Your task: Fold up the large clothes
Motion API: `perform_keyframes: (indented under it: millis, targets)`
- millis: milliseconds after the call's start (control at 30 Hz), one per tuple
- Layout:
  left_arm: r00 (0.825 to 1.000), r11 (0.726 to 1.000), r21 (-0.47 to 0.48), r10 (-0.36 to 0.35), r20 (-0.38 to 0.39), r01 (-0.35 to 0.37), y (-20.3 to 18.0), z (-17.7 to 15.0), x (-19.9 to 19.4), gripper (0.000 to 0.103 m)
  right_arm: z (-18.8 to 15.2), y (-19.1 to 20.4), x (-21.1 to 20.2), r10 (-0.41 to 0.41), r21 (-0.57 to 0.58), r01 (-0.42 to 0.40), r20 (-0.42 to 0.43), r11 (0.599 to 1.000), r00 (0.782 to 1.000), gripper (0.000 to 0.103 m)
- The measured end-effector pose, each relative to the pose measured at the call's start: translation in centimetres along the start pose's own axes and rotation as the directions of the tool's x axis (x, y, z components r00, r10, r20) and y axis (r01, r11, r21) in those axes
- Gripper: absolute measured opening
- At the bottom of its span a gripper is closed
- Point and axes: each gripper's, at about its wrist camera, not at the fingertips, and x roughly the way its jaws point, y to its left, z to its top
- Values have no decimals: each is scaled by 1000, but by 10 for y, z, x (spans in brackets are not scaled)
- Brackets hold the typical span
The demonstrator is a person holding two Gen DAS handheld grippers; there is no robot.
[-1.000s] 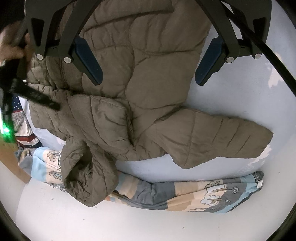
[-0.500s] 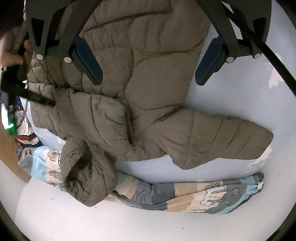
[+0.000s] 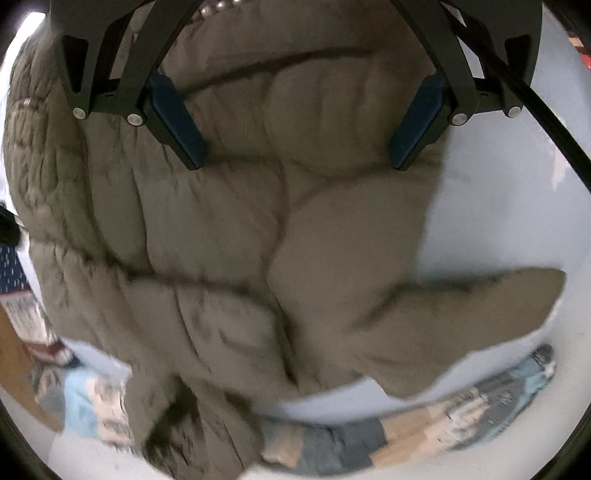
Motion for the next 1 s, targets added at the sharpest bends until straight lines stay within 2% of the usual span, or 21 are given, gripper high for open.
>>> perform_keyframes:
  millis: [100,200,300,367,433,467,533,600,667,733,800,867,900,933,967,1000]
  targets:
    - [999,997,56,48,4,-48,-9,-4,4,100,-32,1,-27,26,0,-26,3,1000,1000,76]
    - [1000,1000,28,7,28,-7,-1,-1,-8,100,-51,-6,-41,34,63,-35,18,997,999,76]
    - [993,1000,18,-26,117,24,17,8,-36,100,-51,-5,-43,57,87,-60,34,994,998,76]
    - [983,1000,5,5,186,-6,38,16,-52,100,-48,0,-41,27,48,-29,55,998,998,76]
    - [979,999,-37,16,203,-9,65,23,-57,100,-45,4,-39,-49,14,49,67,999,997,76]
    - [978,996,-87,27,205,-10,87,28,-57,100,-44,5,-38,-55,0,55,71,998,996,76]
    - [979,984,-177,58,195,-23,121,33,-52,100,-43,3,-38,-28,0,28,63,1000,998,76]
    - [982,960,-278,69,175,-18,161,37,-43,100,-44,3,-39,6,-5,-6,61,1000,998,76]
    - [982,928,-372,90,164,-22,201,40,-34,100,-44,4,-39,-4,-30,6,62,1000,998,76]
    - [982,883,-470,90,165,-2,244,42,-27,99,-45,3,-38,0,-40,2,60,999,998,76]
    - [981,817,-575,70,183,49,288,40,-24,97,-44,1,-36,11,-40,-9,57,999,998,76]
    - [974,749,-654,49,221,110,328,37,-26,84,-43,0,-36,19,-45,-17,57,999,998,76]
    - [967,704,-694,39,252,152,352,34,-27,80,-43,1,-36,17,-53,-14,59,999,998,76]
    - [961,678,-713,34,274,180,366,32,-27,74,-43,1,-35,13,-59,-9,61,998,998,76]
    - [955,641,-741,41,294,201,387,29,-27,71,-43,2,-35,13,-72,-8,62,997,998,76]
    - [953,621,-756,47,300,207,397,28,-26,71,-44,3,-35,19,-77,-14,62,997,998,76]
